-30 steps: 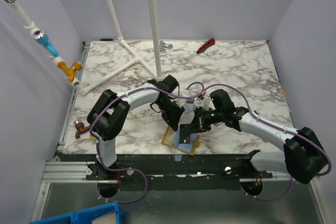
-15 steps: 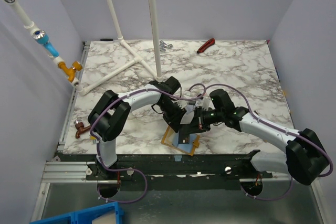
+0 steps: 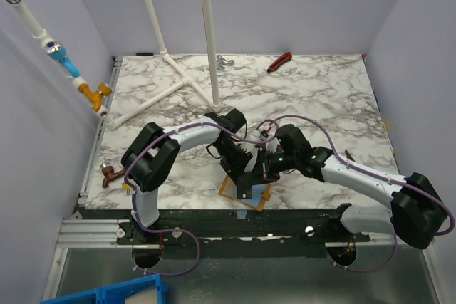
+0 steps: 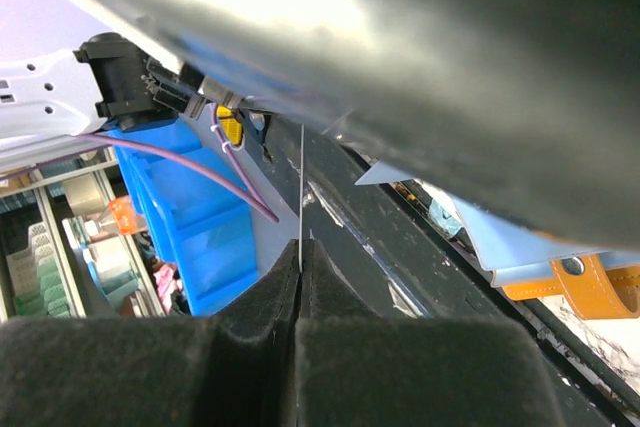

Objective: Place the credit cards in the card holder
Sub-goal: Turn over the card slot in the card holder.

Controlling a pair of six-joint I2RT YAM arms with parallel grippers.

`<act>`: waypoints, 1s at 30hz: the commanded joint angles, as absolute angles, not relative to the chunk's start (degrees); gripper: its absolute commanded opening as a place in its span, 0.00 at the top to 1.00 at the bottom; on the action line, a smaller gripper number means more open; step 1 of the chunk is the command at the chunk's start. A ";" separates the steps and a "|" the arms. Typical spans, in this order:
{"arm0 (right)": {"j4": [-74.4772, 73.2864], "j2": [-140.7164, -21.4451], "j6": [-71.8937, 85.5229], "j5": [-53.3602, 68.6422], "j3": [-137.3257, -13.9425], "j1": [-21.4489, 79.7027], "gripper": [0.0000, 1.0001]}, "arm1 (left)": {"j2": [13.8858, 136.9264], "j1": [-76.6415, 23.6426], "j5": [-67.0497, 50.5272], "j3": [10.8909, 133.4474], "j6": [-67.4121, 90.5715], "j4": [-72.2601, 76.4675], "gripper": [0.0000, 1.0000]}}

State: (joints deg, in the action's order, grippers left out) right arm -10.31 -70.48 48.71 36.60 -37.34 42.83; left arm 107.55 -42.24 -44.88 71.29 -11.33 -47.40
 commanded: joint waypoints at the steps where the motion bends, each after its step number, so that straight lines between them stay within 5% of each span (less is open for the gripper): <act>1: -16.12 -70.07 48.63 37.15 -37.50 46.08 0.99 | 108.77 -42.28 -49.25 72.70 -11.12 -44.27 0.83; 14: -24.08 -67.66 48.87 31.57 -38.71 46.15 0.99 | 110.96 -42.38 -48.57 73.60 -0.70 -37.41 1.00; 30: -23.03 -69.12 49.31 22.11 -37.45 45.77 0.99 | 107.46 -41.02 -44.54 69.96 -1.14 -37.51 0.95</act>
